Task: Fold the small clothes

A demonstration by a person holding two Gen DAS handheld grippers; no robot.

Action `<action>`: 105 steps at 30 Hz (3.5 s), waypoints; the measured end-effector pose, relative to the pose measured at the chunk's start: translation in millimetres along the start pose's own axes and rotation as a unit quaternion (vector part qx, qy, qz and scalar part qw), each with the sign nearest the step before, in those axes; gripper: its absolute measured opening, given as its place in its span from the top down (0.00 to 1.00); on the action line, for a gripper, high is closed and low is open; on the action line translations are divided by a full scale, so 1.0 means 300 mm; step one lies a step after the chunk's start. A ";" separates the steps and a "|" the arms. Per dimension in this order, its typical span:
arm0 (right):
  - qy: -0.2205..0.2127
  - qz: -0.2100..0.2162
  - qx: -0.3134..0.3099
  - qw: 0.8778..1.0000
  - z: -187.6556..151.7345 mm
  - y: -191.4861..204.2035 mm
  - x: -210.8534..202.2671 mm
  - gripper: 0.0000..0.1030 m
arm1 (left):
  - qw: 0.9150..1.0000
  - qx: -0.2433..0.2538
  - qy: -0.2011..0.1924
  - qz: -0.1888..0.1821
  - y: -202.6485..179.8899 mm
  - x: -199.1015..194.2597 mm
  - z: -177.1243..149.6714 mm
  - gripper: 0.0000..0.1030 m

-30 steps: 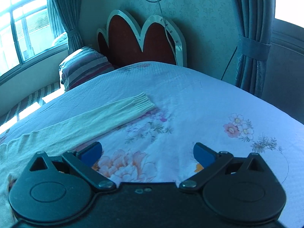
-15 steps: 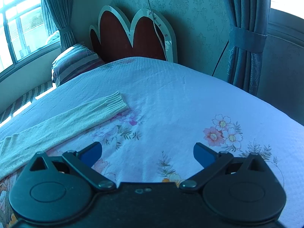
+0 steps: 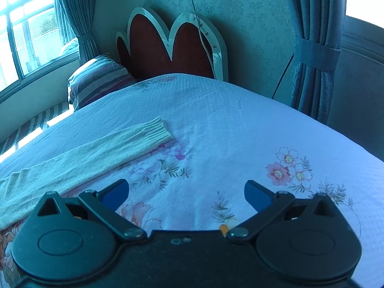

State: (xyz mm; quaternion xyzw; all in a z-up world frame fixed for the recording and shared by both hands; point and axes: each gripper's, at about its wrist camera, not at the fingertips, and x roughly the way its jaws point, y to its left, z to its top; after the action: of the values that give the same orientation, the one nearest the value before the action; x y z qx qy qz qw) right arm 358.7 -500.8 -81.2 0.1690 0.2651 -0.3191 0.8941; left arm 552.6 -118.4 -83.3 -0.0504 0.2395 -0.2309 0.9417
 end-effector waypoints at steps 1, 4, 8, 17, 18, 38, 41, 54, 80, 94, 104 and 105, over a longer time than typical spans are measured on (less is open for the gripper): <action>0.001 0.016 0.003 1.000 0.004 0.024 0.000 0.00 | 0.999 -0.005 -0.013 0.033 0.050 -0.060 -0.007 0.29; 0.001 0.088 -0.005 0.996 0.013 0.161 0.000 0.02 | 0.984 0.002 -0.016 0.176 0.242 -0.203 -0.038 0.29; 0.009 0.200 -0.036 0.979 -0.008 0.443 0.012 0.04 | 0.955 -0.011 0.042 0.295 0.497 -0.297 -0.085 0.29; 0.091 0.273 -0.109 0.952 -0.148 0.961 0.106 0.23 | 0.952 -0.044 0.083 0.292 0.682 -0.361 -0.170 0.29; 0.103 0.277 -0.107 0.949 -0.155 0.981 0.122 0.31 | 0.952 -0.049 0.087 0.289 0.693 -0.347 -0.173 0.29; 0.051 0.244 -0.173 0.953 -0.137 1.119 0.131 0.58 | 0.951 -0.009 0.109 0.289 0.781 -0.125 -0.031 0.29; 0.114 0.229 -0.223 0.941 -0.190 1.192 0.217 0.62 | 0.955 -0.014 0.088 0.283 0.789 -0.100 -0.014 0.29; 0.014 0.213 -0.010 0.977 -0.013 0.631 0.139 0.58 | 0.956 -0.037 0.056 0.285 0.740 -0.339 -0.103 0.29; 0.017 0.159 0.133 0.978 0.209 0.082 0.375 0.94 | 0.913 -0.057 0.093 0.392 0.740 -0.591 -0.200 0.19; 0.003 0.349 -0.109 0.931 0.040 1.186 -0.076 0.94 | 0.895 -0.095 0.068 0.430 1.075 -1.045 -0.335 0.19; 0.097 0.392 -0.271 0.874 -0.517 1.731 -0.152 0.94 | 0.872 -0.144 0.058 0.464 1.249 -1.305 -0.430 0.19; 0.094 0.390 -0.271 0.875 -0.530 1.732 -0.159 0.94 | 0.870 -0.147 0.060 0.466 1.264 -1.317 -0.444 0.19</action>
State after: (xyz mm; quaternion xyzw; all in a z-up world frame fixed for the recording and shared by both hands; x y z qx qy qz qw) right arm 612.0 -18.7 -111.9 0.0396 0.3368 0.1570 0.9275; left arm 337.5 402.0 -109.4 -0.0568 0.3222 0.2705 0.9054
